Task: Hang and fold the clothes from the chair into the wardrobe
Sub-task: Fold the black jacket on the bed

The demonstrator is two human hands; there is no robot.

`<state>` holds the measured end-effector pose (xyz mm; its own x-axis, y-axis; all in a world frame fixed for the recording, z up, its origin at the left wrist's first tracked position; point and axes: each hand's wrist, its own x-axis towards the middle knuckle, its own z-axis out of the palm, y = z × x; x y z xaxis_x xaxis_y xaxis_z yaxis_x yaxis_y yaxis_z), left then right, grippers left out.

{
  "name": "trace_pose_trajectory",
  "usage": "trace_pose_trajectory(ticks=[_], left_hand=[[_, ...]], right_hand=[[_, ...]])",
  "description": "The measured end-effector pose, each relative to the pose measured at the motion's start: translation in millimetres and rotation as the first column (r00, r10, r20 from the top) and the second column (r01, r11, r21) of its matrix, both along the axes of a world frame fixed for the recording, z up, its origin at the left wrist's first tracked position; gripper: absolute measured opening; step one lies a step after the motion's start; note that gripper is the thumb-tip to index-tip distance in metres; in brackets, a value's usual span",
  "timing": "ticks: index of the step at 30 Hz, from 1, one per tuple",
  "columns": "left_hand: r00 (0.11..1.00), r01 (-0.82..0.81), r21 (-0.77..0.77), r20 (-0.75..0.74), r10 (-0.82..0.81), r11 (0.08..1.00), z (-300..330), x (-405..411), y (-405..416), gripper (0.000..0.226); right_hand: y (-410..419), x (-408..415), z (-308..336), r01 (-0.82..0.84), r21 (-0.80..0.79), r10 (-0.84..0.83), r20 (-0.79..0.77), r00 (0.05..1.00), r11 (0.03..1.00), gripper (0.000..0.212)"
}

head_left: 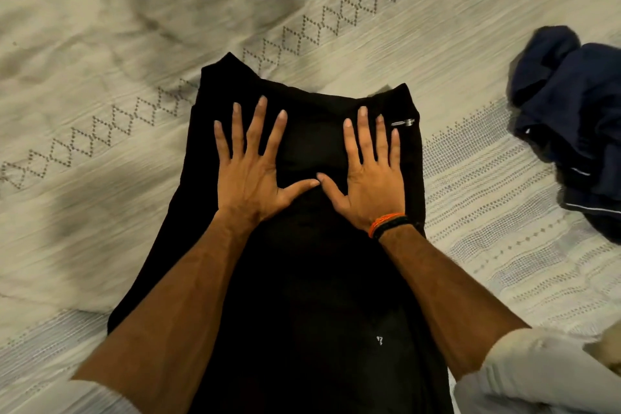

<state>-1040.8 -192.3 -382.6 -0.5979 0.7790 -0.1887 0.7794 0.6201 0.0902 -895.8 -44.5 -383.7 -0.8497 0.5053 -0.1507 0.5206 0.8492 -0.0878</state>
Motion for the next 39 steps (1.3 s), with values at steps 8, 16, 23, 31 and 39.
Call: trace_pose_trajectory(ticks=[8,16,23,31,39], left_hand=[[0.999,-0.005,0.215,0.051,-0.006,0.977,40.2,13.4,-5.3,0.098],[0.995,0.021,0.039,0.099,-0.025,0.999,11.6,45.4,-26.5,0.089],[0.983,-0.013,0.029,0.184,0.008,0.999,31.6,38.0,-18.9,0.088],[0.905,-0.404,0.265,0.257,0.339,0.876,77.0,-43.3,21.0,0.084],[0.755,-0.491,-0.013,0.492,0.433,0.871,77.0,-114.5,35.5,0.095]], right_hand=[[-18.0,-0.4,41.1,0.131,-0.074,-0.142,-0.184,0.972,0.989,0.088],[-42.9,23.0,10.3,0.052,-0.028,-0.052,0.007,0.999,0.998,0.087],[-41.9,17.5,27.8,0.067,-0.120,-0.072,-0.038,0.997,0.990,0.085],[22.2,-16.1,72.8,0.507,-0.289,-0.583,-0.369,0.724,0.812,0.074],[77.6,-27.3,73.5,0.521,-0.642,-0.682,-0.004,0.731,0.562,0.069]])
